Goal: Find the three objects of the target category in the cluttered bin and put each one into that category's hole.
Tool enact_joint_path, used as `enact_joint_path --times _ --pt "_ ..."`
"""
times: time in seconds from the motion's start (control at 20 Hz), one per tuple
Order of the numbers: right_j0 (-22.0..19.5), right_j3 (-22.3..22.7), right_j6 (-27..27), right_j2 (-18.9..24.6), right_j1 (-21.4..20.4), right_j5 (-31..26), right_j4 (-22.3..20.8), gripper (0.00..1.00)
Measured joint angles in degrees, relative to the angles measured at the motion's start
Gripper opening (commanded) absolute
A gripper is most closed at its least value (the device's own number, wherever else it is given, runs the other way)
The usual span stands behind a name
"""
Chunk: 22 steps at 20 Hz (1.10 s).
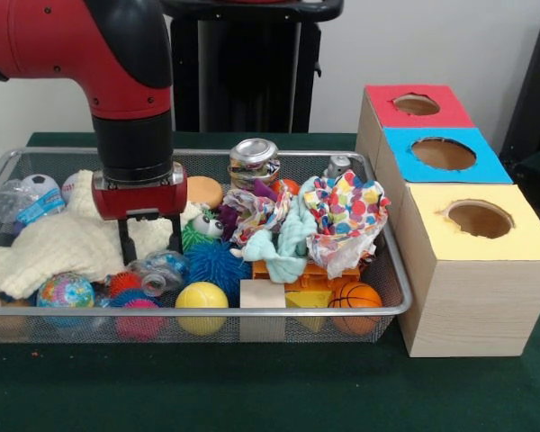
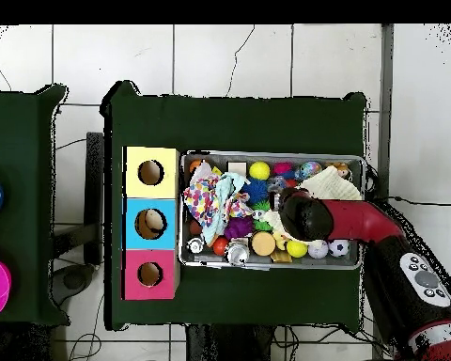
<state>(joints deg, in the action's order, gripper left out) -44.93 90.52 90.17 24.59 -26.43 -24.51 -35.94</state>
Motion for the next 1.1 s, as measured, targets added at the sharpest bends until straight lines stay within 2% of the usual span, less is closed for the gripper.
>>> enact_joint_path --times 0.65,0.85,1.1 --pt "-0.01 -0.07 0.0 0.0 -2.91 -0.44 0.41 1.0" --pt "-0.02 -0.07 -0.01 0.01 -4.57 -2.18 0.42 1.0" --pt "-0.75 -0.04 -0.58 1.72 -6.9 -7.26 0.48 1.0"
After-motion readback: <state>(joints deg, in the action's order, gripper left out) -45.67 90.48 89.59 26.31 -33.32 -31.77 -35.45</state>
